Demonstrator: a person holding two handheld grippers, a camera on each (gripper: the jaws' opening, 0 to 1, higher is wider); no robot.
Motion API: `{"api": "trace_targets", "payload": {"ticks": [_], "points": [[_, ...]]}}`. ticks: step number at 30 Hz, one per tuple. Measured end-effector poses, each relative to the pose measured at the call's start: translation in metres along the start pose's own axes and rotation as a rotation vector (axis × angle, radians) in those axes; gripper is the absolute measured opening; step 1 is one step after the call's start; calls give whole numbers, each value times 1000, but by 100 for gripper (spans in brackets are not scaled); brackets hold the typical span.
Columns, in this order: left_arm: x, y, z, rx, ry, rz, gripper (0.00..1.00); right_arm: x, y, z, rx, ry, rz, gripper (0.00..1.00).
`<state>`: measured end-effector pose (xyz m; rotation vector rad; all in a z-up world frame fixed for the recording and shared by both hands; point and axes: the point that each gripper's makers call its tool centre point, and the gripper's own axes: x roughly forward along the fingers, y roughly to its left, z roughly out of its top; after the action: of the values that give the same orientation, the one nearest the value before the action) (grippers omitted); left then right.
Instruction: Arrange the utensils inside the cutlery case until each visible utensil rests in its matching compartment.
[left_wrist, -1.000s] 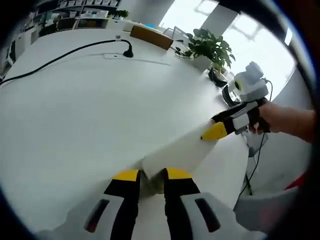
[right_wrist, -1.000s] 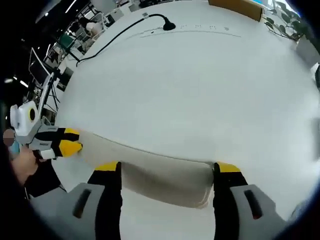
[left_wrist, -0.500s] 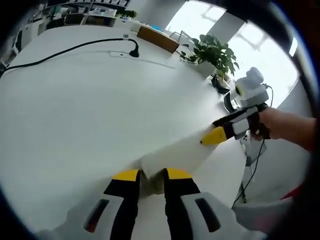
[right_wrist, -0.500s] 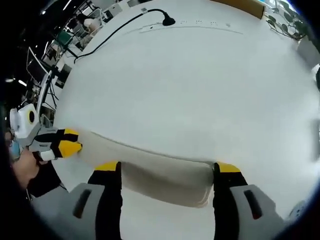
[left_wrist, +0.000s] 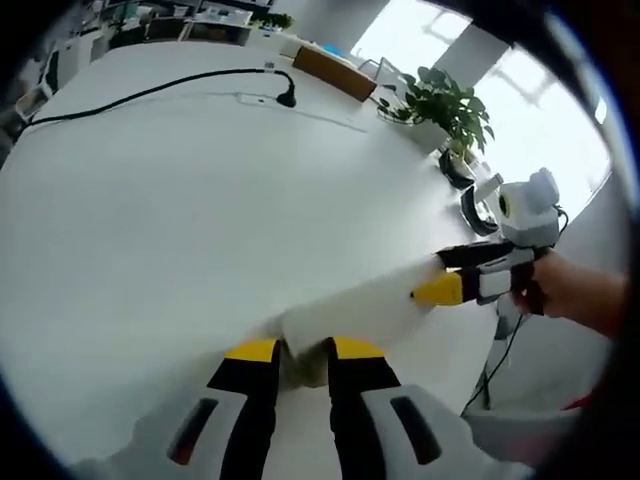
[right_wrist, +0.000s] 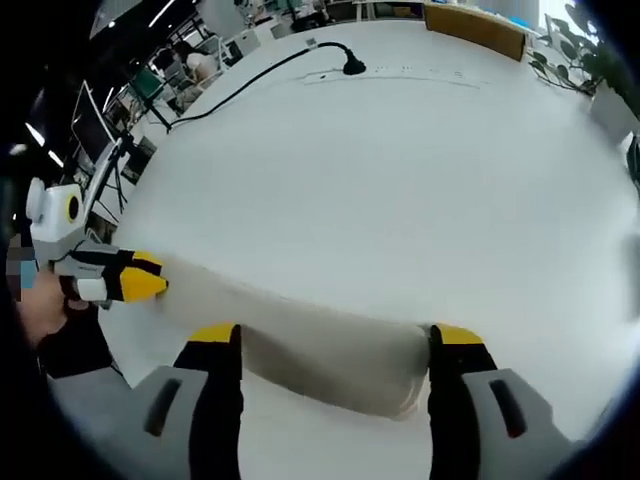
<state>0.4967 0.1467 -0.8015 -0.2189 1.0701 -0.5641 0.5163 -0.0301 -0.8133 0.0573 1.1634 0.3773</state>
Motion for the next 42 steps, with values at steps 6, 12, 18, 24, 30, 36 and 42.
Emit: {"api": "trace_targets", "payload": {"ticks": [6,12,18,24,30,36,42], "points": [[-1,5,0,32,-17,31,26,3,0,1,-32,10,18,76],[-22,-9,7,154,-87,41,36,-28,1,14,-64,-107,86,81],[-90,-64,20,174,-288,-80,71,-105,6,24,-269,-264,119,74],[-172,-81,22,136,-487,-47,80,-173,23,20,-327,-452,220,61],[-237,-95,28,361,-601,156,80,-240,53,-8,-462,-623,329,72],[-280,-130,26,390,-707,182,92,-290,42,-30,-593,-720,224,65],[-315,-133,-27,323,-703,252,100,-363,64,-46,-567,-900,312,81]]}}
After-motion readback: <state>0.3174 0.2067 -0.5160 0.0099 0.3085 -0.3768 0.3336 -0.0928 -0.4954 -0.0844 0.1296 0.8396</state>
